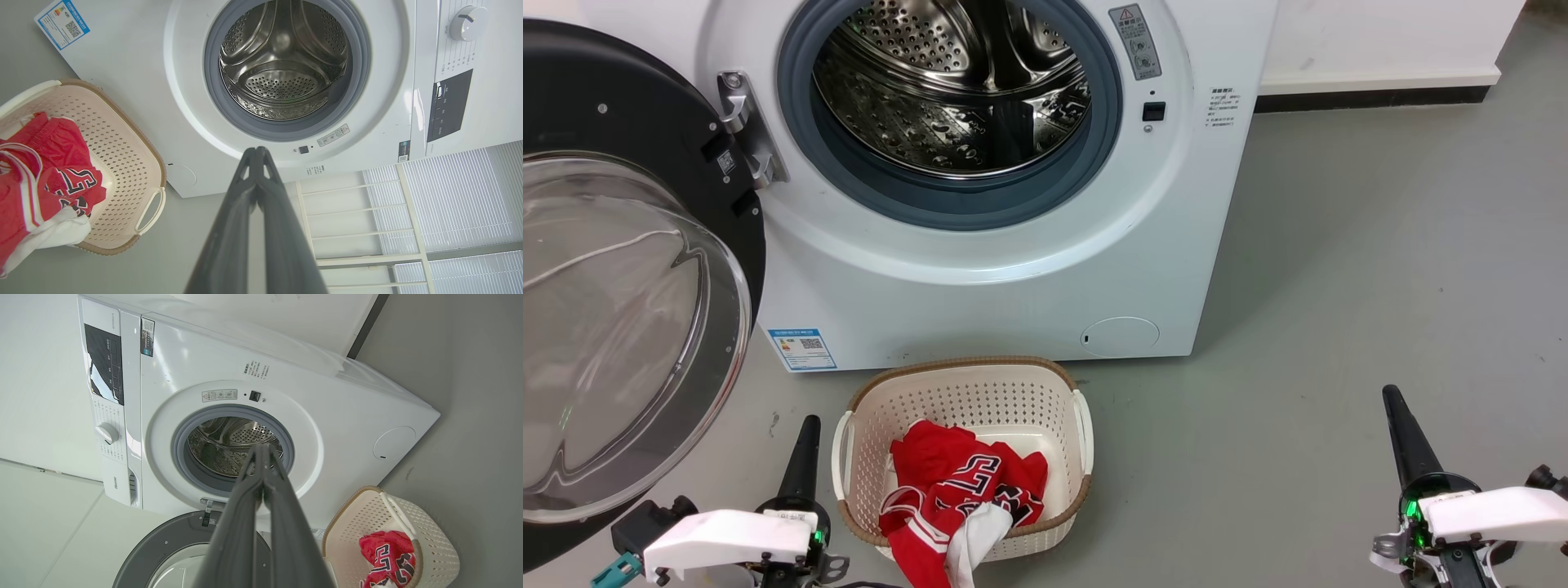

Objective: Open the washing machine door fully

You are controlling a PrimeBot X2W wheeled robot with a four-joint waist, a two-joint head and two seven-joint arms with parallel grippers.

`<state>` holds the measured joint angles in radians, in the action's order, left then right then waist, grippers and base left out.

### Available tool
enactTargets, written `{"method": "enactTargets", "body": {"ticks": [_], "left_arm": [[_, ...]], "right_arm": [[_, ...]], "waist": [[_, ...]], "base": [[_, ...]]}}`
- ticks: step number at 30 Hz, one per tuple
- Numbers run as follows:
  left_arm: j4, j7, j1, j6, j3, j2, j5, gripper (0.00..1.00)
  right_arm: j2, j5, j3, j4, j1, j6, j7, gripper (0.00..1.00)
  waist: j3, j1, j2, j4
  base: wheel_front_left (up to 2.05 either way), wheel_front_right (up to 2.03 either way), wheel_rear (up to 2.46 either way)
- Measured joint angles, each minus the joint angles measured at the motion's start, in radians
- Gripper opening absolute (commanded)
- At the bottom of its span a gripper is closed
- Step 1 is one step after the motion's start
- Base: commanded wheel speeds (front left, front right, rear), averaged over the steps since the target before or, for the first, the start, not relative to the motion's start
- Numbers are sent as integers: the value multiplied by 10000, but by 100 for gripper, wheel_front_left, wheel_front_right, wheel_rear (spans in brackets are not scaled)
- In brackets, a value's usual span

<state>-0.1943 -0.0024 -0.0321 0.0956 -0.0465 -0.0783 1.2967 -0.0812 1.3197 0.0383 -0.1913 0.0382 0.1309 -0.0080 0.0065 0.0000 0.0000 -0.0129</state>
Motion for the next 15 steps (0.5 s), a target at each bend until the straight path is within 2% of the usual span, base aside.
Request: {"method": "enactTargets", "body": {"ticks": [15], "left_arm": [[-192, 349, -270, 117, -130, 4, 1317, 0]], "right_arm": [[2, 1248, 140, -186, 238, 0, 355, 0]], "waist": [[-12, 0, 0, 45]], "base": [[0, 0, 0]]}}
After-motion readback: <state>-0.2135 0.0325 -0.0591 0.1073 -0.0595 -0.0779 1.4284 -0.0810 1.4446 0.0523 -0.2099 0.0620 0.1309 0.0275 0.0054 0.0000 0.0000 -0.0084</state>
